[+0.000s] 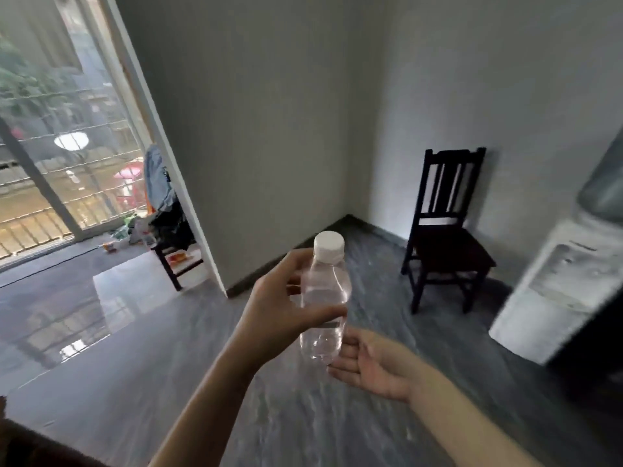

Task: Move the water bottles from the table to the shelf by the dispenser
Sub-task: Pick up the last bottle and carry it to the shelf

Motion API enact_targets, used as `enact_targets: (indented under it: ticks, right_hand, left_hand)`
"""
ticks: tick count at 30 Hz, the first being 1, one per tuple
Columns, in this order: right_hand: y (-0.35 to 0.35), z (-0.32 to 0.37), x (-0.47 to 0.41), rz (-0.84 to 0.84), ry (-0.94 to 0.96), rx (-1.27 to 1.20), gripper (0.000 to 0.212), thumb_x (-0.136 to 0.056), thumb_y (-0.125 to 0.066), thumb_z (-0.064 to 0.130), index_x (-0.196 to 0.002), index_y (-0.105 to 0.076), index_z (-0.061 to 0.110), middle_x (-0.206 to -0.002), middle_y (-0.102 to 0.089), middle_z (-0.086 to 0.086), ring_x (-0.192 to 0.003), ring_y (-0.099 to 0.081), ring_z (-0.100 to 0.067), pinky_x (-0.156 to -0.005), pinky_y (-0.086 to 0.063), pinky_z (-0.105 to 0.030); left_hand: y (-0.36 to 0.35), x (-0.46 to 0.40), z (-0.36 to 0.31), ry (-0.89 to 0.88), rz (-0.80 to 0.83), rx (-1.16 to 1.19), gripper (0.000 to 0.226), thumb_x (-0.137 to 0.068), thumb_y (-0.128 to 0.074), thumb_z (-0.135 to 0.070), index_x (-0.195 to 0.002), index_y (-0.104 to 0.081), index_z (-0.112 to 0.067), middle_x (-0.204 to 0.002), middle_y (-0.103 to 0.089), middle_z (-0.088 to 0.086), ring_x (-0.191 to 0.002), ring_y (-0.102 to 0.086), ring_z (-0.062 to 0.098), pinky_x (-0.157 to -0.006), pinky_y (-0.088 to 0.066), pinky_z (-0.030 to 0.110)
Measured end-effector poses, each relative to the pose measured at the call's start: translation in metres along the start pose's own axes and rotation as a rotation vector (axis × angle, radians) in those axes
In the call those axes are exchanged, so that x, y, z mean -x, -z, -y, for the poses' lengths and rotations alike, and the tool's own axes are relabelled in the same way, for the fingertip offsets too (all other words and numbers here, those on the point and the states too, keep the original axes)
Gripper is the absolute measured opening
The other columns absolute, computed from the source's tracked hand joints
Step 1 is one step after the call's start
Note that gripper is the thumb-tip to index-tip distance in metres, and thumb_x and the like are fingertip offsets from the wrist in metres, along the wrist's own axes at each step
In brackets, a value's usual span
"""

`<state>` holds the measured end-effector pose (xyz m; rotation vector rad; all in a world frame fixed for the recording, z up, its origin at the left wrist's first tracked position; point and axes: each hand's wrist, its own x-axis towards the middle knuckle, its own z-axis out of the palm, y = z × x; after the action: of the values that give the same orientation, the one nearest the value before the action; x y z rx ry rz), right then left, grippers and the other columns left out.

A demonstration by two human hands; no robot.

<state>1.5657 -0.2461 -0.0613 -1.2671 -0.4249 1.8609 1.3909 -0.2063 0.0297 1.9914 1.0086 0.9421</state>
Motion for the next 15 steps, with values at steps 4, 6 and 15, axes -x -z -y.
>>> enact_targets:
  ticks: [4, 6, 15]
  right_hand:
    - [0.035, -0.002, 0.032, -0.141, 0.09, -0.126, 0.024, -0.099, -0.05, 0.018, -0.103, -0.071, 0.005, -0.094, -0.073, -0.011, -0.081, -0.067, -0.021, -0.087, -0.055, -0.036]
    - [0.05, -0.006, 0.051, -0.209, 0.147, -0.194, 0.028, -0.1, -0.049, 0.018, -0.089, -0.071, 0.006, -0.076, -0.071, -0.006, -0.071, -0.067, -0.018, -0.081, -0.056, -0.035]
    - [0.115, -0.06, 0.144, -0.516, 0.305, -0.482, 0.044, -0.098, -0.052, 0.015, -0.061, -0.076, 0.01, -0.066, -0.056, -0.005, -0.062, -0.065, -0.02, -0.086, -0.055, -0.041]
  left_hand:
    - [-0.038, -0.028, -0.011, -0.06, 0.187, 0.077, 0.067, -0.066, -0.094, -0.027, -0.122, -0.059, -0.04, -0.106, -0.073, -0.011, -0.097, -0.071, 0.008, -0.081, -0.06, 0.03]
    - [-0.058, -0.037, -0.02, -0.093, 0.276, 0.125, 0.065, -0.066, -0.093, -0.027, -0.12, -0.06, -0.04, -0.105, -0.073, -0.011, -0.096, -0.071, 0.009, -0.075, -0.061, 0.026]
    - [-0.159, -0.027, -0.075, -0.276, 0.623, 0.237, 0.063, -0.068, -0.09, -0.033, -0.119, -0.056, -0.047, -0.109, -0.069, -0.023, -0.1, -0.068, 0.0, -0.087, -0.057, 0.029]
